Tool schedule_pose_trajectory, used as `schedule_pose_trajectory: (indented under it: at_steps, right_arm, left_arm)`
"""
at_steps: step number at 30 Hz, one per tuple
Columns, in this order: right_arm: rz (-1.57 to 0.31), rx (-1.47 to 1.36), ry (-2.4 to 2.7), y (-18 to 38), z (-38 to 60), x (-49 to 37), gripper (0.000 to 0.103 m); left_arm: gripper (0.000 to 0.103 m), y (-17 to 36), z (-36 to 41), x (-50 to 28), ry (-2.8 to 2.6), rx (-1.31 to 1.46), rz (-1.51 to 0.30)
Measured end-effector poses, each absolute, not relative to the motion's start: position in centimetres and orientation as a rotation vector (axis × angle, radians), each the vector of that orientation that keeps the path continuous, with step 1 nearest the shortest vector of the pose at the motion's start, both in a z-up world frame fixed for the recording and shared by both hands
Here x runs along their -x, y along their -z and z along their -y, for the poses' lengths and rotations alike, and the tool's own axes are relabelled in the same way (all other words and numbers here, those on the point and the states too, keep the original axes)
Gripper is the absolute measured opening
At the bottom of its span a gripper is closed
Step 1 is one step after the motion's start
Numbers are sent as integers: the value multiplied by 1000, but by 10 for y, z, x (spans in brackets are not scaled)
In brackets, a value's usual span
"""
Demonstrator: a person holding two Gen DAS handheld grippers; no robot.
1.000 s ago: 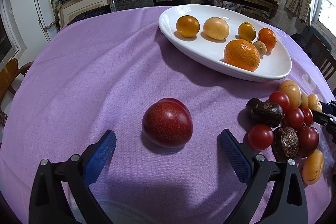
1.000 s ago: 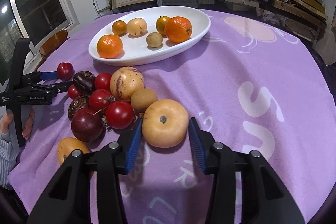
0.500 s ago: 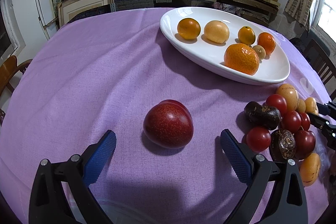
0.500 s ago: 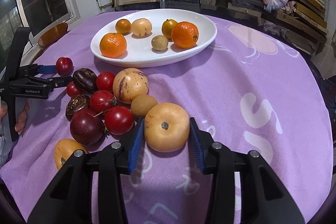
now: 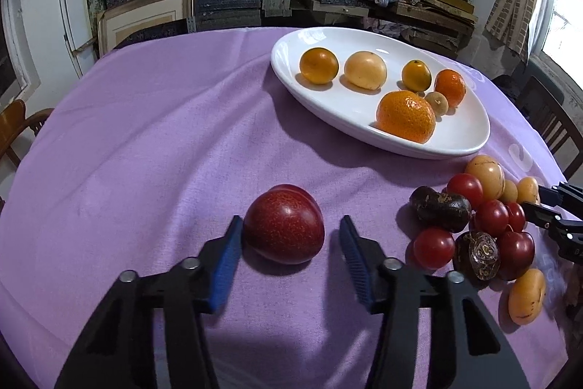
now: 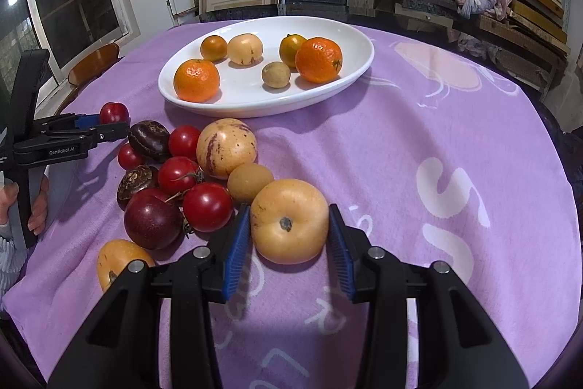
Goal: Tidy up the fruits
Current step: 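Grasp the dark red plum with the left tool while the right tool grasps a round pale yellow pear, then carry the plum and pear onto the white plate and open both tools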
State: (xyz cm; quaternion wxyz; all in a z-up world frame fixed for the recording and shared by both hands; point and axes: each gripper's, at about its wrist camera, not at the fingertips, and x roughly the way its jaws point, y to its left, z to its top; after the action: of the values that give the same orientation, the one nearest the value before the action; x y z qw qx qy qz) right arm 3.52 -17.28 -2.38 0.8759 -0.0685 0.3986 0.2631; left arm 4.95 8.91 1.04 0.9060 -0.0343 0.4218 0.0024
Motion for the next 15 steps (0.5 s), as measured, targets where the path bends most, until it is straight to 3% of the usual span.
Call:
schedule_pose_trajectory:
  at_steps: [3,15]
  right_arm:
    - [-833,140,-550,24,173,-35,42]
    - [-787,115,-549,18,178,-30,41]
  left_arm:
    - [41,-10,-92,-49,-3,94,-868]
    - [40,-28,-71,-38,16,14,-753]
